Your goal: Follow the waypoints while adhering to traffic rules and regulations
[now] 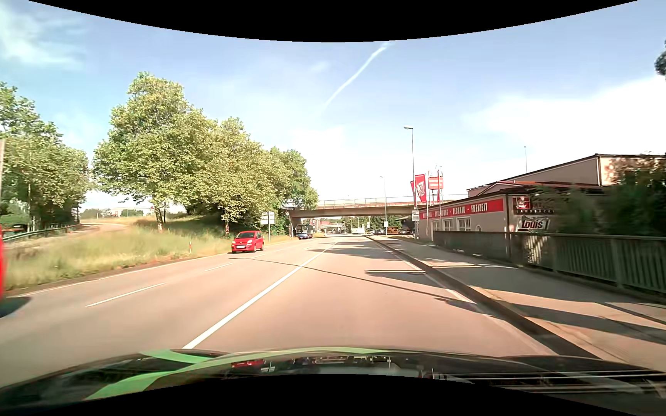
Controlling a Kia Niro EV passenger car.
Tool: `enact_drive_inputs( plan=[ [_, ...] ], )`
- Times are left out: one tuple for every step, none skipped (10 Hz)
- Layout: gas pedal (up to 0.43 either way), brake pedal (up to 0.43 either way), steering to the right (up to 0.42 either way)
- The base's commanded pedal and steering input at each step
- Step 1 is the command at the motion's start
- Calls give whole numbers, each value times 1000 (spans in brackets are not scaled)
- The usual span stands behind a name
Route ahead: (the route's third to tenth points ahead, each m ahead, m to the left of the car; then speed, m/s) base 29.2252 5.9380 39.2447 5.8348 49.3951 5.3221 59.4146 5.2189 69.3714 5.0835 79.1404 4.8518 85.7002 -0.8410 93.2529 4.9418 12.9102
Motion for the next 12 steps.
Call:
enact_drive_inputs(
  plan=[
    [150,0,-9],
    [150,0,-9],
    [150,0,-9],
    [150,0,-9],
    [130,0,-3],
    [98,0,2],
    [98,0,3],
    [98,0,2],
    [98,0,1],
    [98,0,3],
    [98,0,4],
    [98,0,4]
  ],
)
